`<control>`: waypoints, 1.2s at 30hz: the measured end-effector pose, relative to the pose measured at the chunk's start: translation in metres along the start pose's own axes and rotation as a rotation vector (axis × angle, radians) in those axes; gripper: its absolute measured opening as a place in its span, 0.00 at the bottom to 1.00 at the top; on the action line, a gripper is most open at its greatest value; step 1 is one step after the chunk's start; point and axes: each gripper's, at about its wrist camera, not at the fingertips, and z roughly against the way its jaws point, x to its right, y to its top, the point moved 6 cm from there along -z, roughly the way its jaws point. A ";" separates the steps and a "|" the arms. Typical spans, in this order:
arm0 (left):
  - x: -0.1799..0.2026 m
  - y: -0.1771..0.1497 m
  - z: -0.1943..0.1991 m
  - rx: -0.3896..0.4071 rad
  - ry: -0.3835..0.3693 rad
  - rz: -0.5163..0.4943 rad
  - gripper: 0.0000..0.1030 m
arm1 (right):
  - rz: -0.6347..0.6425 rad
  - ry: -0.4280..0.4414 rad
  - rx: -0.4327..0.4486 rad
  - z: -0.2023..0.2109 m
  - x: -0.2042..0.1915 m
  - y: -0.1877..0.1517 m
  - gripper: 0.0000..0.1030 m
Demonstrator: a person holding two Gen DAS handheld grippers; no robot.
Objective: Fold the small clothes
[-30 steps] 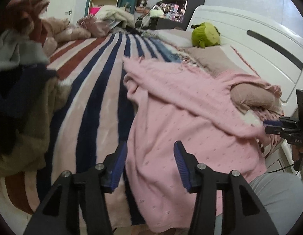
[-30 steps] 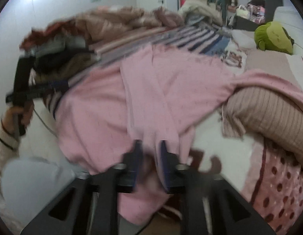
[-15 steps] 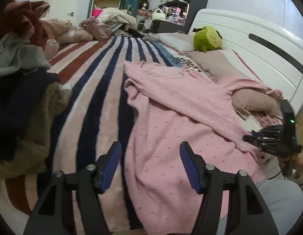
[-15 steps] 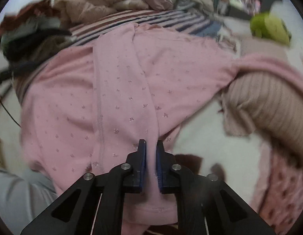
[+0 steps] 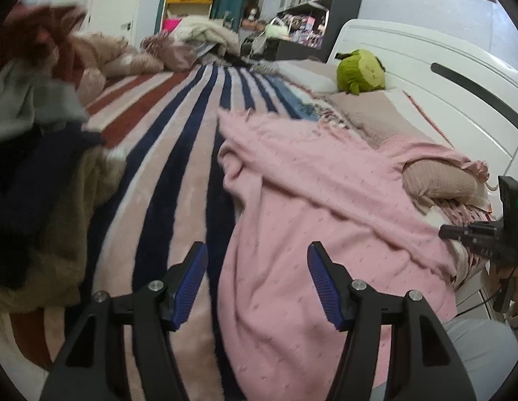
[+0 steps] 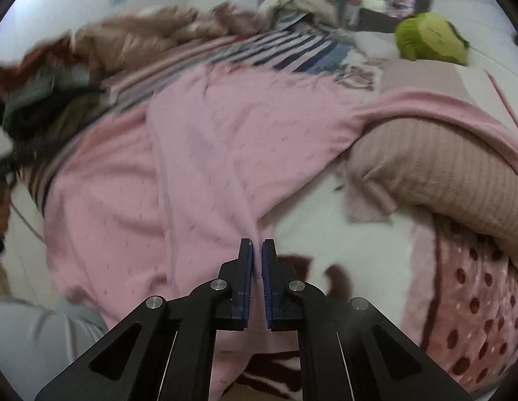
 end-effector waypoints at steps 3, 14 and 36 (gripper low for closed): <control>0.012 0.019 0.008 0.053 -0.001 -0.017 0.66 | -0.110 -0.024 0.101 0.023 0.036 0.018 0.27; 0.046 0.050 0.016 0.154 0.039 -0.017 0.81 | -0.578 -0.209 0.472 0.083 0.196 0.003 0.58; 0.053 0.051 -0.003 0.133 0.060 0.033 0.83 | -0.561 -0.415 0.596 0.070 0.264 0.056 0.05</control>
